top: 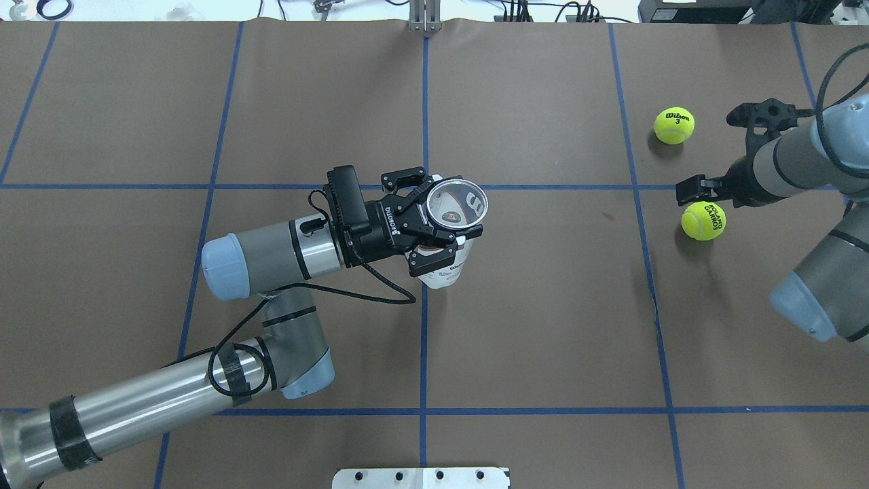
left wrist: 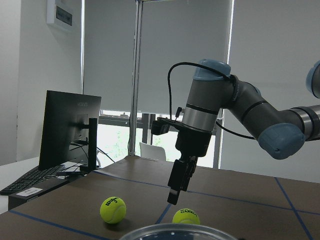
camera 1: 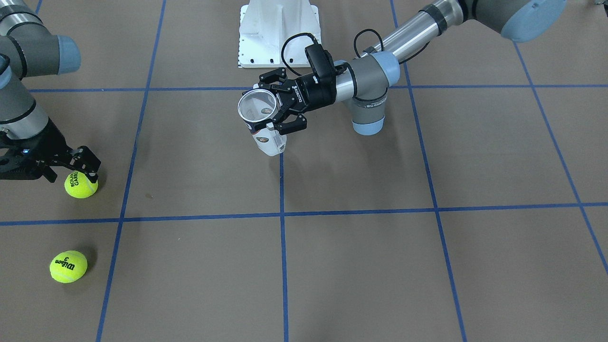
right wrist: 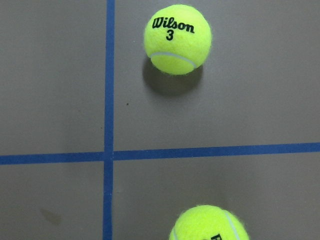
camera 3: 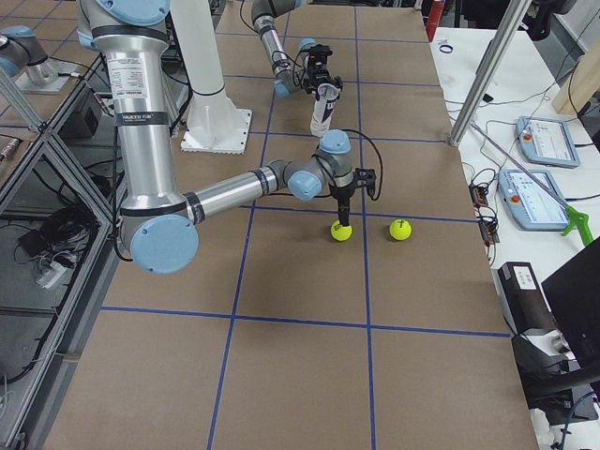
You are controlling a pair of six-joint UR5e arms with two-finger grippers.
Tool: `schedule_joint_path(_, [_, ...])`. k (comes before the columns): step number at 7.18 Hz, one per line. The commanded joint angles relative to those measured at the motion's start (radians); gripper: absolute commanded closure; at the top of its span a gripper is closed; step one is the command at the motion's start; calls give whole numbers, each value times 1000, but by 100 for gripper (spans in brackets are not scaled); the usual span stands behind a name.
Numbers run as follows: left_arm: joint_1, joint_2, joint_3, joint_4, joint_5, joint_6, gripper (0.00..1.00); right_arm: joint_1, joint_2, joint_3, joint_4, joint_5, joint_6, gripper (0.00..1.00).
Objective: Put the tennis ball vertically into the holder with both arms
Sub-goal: 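Lower the right gripper onto the nearer yellow tennis ball and grasp it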
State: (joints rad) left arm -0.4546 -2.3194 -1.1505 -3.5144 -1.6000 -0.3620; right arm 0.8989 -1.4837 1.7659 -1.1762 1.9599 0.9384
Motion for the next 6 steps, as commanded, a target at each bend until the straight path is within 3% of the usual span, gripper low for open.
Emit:
schedule_joint_path(1, [2, 0, -2, 0, 0, 0, 42, -17, -20, -57, 90, -18, -6, 0])
schedule_joint_path(2, [1, 0, -2, 0, 0, 0, 42, -20, -18, -92, 154, -18, 2, 0])
schedule_joint_path(5, [2, 0, 0, 0, 0, 0, 42, -40, -17, -132, 165, -32, -3, 1])
schedule_joint_path(6, [4, 0, 0, 0, 0, 0, 42, -40, -17, -132, 165, -35, 5, 42])
